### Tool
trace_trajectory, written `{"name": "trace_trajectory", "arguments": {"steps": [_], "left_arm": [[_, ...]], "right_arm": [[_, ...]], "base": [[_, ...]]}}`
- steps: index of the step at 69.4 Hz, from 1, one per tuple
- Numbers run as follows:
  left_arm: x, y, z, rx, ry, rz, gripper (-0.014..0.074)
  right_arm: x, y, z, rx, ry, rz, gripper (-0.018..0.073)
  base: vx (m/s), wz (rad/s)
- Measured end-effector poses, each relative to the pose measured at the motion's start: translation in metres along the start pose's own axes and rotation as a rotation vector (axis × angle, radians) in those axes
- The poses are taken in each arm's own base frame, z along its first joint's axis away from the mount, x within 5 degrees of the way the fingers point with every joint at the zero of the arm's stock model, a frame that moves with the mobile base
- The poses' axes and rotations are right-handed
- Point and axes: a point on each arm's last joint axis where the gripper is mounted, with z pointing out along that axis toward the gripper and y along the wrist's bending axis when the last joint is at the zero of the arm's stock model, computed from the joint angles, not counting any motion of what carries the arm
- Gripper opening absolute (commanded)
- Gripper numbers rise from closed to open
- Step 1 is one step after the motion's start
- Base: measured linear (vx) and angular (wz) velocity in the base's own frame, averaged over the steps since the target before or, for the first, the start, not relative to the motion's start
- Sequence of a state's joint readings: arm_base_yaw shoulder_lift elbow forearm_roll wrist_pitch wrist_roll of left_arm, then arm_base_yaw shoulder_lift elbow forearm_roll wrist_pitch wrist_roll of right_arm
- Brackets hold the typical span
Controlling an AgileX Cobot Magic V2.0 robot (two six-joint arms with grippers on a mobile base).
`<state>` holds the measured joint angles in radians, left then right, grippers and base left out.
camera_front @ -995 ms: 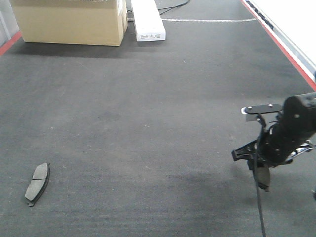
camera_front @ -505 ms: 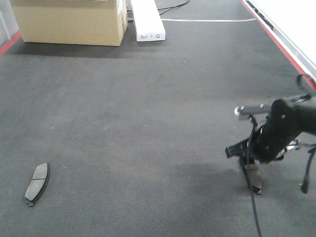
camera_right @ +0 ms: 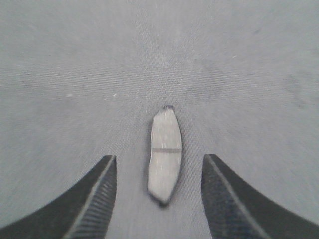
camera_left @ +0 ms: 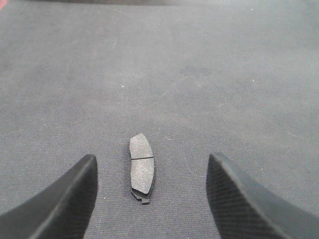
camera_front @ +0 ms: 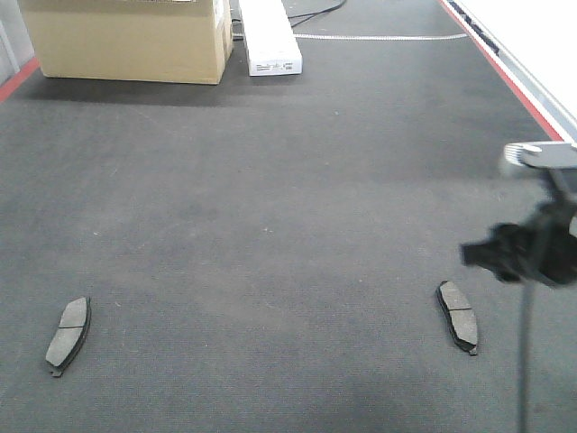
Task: Move and align brake pads A on conveyor
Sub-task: 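Open the right gripper and lift it away from the pad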
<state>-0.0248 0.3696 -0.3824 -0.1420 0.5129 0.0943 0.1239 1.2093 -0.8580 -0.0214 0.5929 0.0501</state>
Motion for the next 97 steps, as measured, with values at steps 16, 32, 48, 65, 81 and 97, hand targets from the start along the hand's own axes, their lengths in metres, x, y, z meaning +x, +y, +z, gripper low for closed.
{"name": "trace_trajectory", "arguments": {"steps": [16,32,48,65,81,97], "left_arm": [[0.0,0.0,0.0,0.0,0.0,0.0,0.0443],[0.0,0.0,0.0,0.0,0.0,0.0,0.0443],[0.0,0.0,0.0,0.0,0.0,0.0,0.0443],[0.0,0.0,0.0,0.0,0.0,0.0,0.0443],[0.0,0.0,0.0,0.0,0.0,0.0,0.0443],[0.0,0.0,0.0,0.0,0.0,0.0,0.0443]], "right_arm": [[0.043,-0.002,-0.066,-0.007,-0.215,0.001,0.038],[0.091,-0.004,-0.098,-0.002,-0.378,-0.048,0.038],[0.126,-0.005,-0.107,-0.001,-0.489,-0.057,0.038],[0.131,-0.006,-0.118,-0.002,-0.577,-0.056,0.038],[0.131,-0.006,-0.118,-0.002,-0.577,-0.056,0.0379],[0.131,-0.006,-0.118,-0.002,-0.577,-0.056,0.0379]], "base": [[0.0,0.0],[0.0,0.0],[0.0,0.0],[0.0,0.0],[0.0,0.0],[0.0,0.0]]}}
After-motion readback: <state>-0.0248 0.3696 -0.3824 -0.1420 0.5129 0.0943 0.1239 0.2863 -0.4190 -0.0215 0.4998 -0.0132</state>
